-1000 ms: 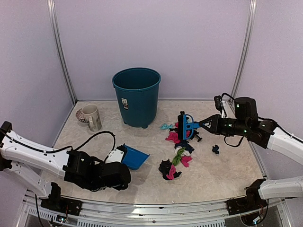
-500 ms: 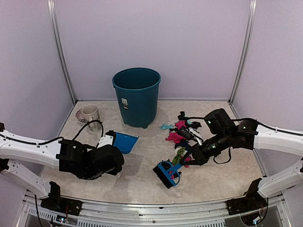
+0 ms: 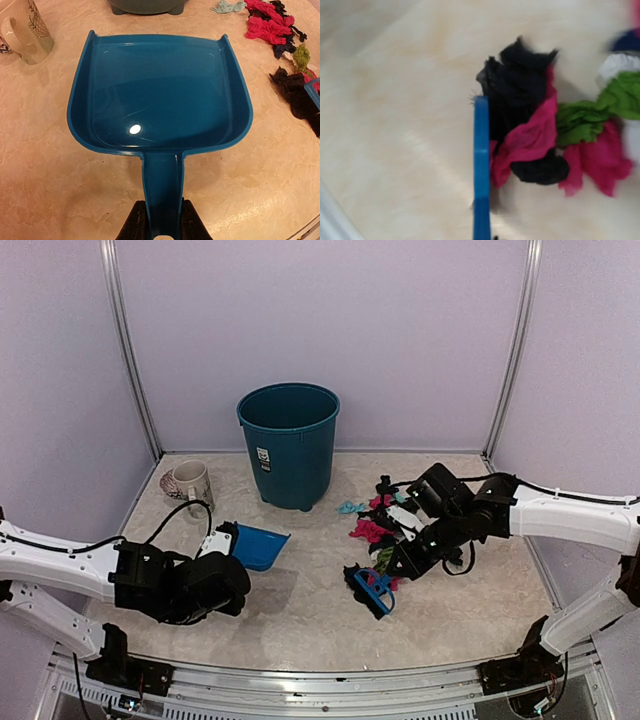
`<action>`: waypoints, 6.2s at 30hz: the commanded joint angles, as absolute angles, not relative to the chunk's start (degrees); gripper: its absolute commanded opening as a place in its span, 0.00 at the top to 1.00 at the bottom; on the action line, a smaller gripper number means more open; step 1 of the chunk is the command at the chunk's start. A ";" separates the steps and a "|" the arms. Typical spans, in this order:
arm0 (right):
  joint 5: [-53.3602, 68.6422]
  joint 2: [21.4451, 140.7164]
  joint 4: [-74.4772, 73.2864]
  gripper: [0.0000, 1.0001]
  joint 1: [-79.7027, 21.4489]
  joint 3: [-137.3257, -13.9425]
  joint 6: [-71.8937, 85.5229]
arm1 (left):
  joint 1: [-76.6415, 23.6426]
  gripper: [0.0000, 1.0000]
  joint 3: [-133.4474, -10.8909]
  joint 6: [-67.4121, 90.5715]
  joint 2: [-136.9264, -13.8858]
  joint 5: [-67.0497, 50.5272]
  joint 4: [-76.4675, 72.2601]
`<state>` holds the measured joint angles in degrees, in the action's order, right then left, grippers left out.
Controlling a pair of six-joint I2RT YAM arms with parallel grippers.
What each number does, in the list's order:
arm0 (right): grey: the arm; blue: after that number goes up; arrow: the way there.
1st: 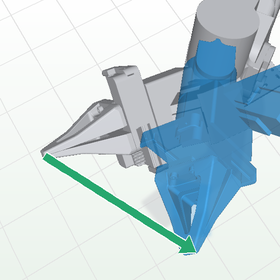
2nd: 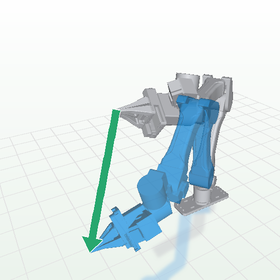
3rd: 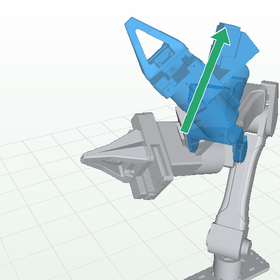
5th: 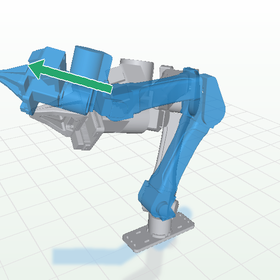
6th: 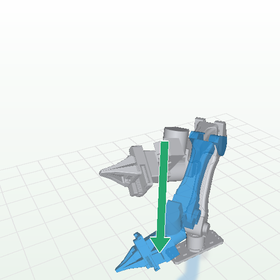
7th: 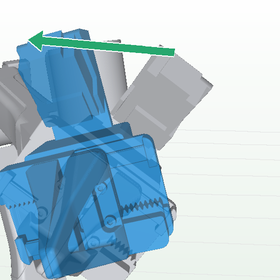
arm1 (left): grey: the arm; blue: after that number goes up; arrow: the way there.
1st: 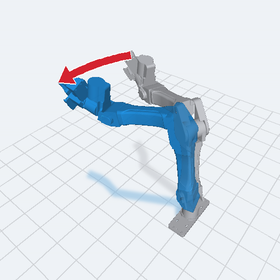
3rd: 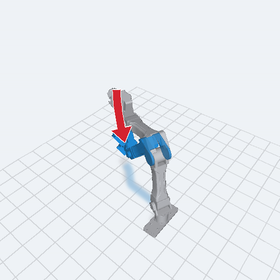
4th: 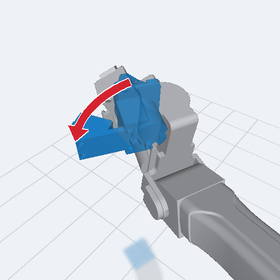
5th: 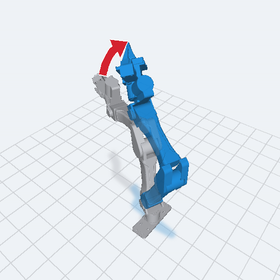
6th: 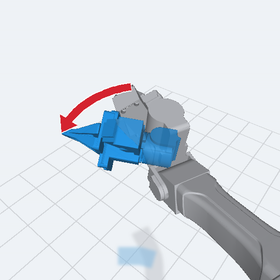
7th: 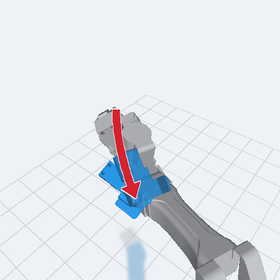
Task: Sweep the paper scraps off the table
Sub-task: Sweep the paper scraps at the center of the board, then place the dustpan at the center of the board, then pick up the dustpan from the center of the board, then sweep the paper scraps into the dustpan.
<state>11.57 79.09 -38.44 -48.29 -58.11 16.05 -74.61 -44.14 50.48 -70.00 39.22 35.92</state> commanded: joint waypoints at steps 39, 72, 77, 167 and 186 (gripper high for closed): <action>10.11 61.74 -34.53 1.00 -35.25 -60.53 16.52 | -72.21 0.68 -54.32 17.48 -103.24 16.05 -6.75; 7.96 60.51 -30.67 1.00 -35.24 -56.79 15.82 | -81.77 0.19 -28.99 18.45 -97.96 29.68 -44.32; 7.78 59.63 -30.79 1.00 -35.25 -56.16 16.28 | -78.27 0.22 -28.41 22.82 -99.05 20.25 -49.29; -7.77 114.12 -13.31 1.00 -24.79 -90.29 -40.73 | -62.94 1.00 -62.79 13.02 -101.64 13.30 9.29; -0.93 108.54 -18.31 1.00 -27.72 -78.85 -34.20 | -61.46 1.00 -69.43 12.57 -109.74 14.84 12.12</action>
<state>-5.23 113.32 -14.50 -26.09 -82.26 -37.78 -62.06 -67.81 13.17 -108.22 14.52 10.76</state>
